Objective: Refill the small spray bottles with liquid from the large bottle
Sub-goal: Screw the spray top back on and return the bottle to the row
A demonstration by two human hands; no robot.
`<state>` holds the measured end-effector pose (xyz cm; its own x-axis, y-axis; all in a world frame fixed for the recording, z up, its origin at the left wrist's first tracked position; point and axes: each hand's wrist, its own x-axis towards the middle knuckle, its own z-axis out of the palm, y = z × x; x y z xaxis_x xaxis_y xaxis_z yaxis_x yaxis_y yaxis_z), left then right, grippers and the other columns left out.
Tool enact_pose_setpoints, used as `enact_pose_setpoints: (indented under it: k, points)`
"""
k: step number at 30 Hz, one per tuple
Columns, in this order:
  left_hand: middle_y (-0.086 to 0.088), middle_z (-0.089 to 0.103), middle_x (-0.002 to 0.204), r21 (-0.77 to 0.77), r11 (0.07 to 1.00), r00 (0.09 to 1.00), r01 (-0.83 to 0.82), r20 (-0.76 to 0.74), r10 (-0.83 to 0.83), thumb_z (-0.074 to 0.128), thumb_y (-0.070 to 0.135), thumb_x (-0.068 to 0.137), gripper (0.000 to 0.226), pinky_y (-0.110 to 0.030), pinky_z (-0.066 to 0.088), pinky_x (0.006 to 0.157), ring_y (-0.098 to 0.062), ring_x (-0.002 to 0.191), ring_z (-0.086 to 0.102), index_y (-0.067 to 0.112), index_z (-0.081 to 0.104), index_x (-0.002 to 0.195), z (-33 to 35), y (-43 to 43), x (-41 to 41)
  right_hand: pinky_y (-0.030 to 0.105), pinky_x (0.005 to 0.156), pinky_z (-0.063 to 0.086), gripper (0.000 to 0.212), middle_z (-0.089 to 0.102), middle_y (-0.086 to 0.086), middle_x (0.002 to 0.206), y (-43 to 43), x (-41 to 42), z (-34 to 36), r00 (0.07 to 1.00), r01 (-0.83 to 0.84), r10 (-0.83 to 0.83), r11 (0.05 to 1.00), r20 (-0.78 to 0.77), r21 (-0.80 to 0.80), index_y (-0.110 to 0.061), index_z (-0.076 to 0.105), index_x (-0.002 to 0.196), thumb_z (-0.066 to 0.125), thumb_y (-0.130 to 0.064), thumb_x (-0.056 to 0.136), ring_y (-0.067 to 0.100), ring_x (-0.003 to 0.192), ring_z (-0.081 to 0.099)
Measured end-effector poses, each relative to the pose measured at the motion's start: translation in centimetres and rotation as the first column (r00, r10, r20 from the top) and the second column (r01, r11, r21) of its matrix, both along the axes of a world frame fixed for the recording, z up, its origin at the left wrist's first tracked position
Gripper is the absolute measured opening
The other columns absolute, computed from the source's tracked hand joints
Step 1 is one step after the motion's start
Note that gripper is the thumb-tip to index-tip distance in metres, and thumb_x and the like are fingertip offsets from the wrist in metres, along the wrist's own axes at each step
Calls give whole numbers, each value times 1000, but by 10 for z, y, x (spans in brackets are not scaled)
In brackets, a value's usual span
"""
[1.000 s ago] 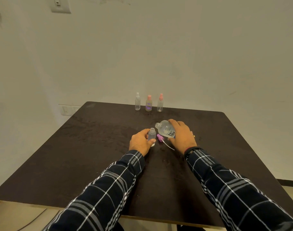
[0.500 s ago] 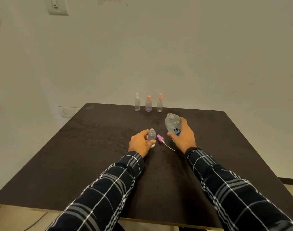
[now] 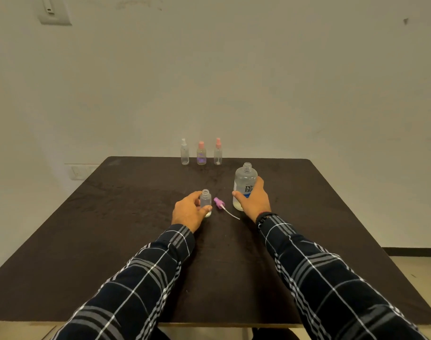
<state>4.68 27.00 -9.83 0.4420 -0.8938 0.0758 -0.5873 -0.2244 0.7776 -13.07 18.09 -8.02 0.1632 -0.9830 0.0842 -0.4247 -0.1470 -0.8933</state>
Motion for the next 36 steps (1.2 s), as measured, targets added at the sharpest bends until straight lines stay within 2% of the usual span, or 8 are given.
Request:
enact_pose_setpoints:
  k: [4,7,9,12,16,24,30,36]
  points:
    - [-4,66,127,17,1000,1000,-8,-12,8,73,27,91,57,-36,50,102,-18,111,64,23,53,143,2,1,-1,48,117,31,114,17,3,164,7,-1,5,999,36,-34,997,29,-68,-25,-1,157,81,-36,79,24,147,30]
    - [-2,68,126,11,1000,1000,-19,-23,20,74,26,90,56,-34,48,101,-16,109,64,24,54,142,2,2,-1,39,107,42,73,39,7,149,25,-1,18,979,200,-193,840,66,-504,-14,32,147,69,-37,88,23,133,46]
    - [0,70,120,-8,1000,999,-24,-22,23,75,26,89,55,-30,49,99,-13,102,64,24,56,140,2,3,-2,37,94,51,40,58,6,124,34,6,26,983,53,-161,698,-85,-714,-14,54,128,63,-31,92,22,112,58]
    - [0,71,117,-10,1000,1000,-27,-13,26,76,26,88,54,-28,48,95,-12,98,64,24,58,138,2,2,-2,36,79,54,25,64,1,115,38,21,22,909,-272,13,775,-417,-570,-19,59,122,53,-27,99,21,97,65]
    - [-3,70,124,-21,1000,1000,-17,1,17,75,25,89,53,-28,46,94,-9,95,60,24,58,139,1,3,-1,43,86,54,29,58,7,125,31,42,7,720,-337,63,902,-691,-270,-16,55,125,45,-33,104,27,107,62]
    - [-5,67,129,-32,999,999,-9,49,11,73,25,91,52,-29,45,95,-14,104,62,22,56,140,-1,1,-1,43,87,50,34,59,14,124,25,57,2,586,-288,102,953,-804,-90,-10,58,124,44,-35,105,32,112,61]
    - [-3,70,124,-27,1000,1000,-7,28,7,75,26,89,50,-31,48,94,-15,104,65,26,59,136,-1,3,0,41,88,52,24,61,12,121,26,59,1,732,-194,37,969,-680,-156,-12,56,122,54,-20,100,30,110,62]
    - [3,69,111,-9,1000,1000,-22,0,22,76,28,88,53,-32,50,97,-14,99,63,26,57,139,2,3,-1,27,78,55,29,69,-5,99,20,53,23,998,-57,51,955,-30,-291,-20,63,113,54,-44,99,6,88,65]
